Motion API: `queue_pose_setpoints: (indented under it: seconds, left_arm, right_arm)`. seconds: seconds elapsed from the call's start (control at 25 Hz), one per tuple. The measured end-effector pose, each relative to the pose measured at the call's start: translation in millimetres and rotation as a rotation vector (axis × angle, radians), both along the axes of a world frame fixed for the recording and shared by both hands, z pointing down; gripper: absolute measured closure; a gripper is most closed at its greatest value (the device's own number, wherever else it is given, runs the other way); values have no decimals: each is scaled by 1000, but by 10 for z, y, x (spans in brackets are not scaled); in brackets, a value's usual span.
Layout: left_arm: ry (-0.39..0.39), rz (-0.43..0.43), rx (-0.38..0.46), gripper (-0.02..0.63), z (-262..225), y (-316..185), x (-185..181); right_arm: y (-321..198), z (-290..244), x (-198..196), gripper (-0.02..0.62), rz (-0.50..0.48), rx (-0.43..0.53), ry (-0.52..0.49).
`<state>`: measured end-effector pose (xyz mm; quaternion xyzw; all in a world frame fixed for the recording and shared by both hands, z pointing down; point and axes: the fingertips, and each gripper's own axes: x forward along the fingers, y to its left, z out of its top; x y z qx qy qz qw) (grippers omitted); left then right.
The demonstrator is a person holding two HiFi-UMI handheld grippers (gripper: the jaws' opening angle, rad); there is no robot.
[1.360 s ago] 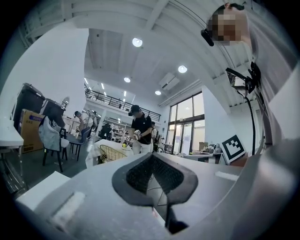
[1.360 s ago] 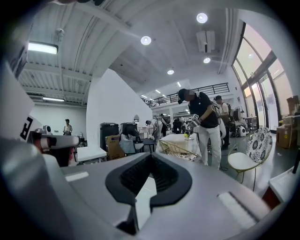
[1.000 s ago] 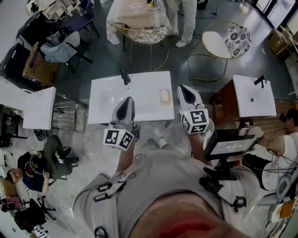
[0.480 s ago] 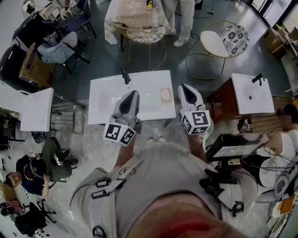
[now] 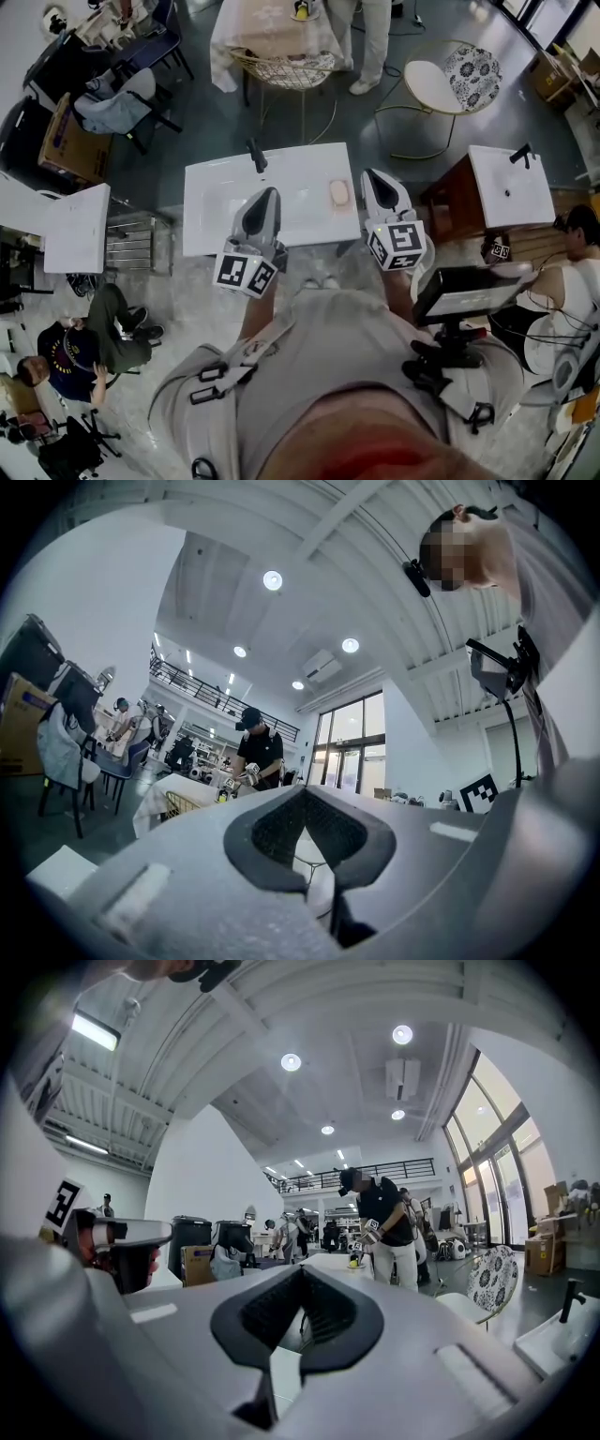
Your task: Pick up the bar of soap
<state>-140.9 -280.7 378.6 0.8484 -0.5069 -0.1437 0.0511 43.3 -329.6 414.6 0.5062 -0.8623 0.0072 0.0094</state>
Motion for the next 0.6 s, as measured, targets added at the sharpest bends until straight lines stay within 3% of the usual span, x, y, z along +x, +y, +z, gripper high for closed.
queue_pose_setpoints:
  seconds: [0.2, 0.6]
  left_arm:
    - [-5, -3, -13, 612, 96, 7, 0]
    - [-27, -51, -12, 612, 132, 25, -214]
  right_arm:
    - [25, -137, -45, 594, -24, 54, -13]
    - [-35, -152, -105, 594, -28, 43, -11]
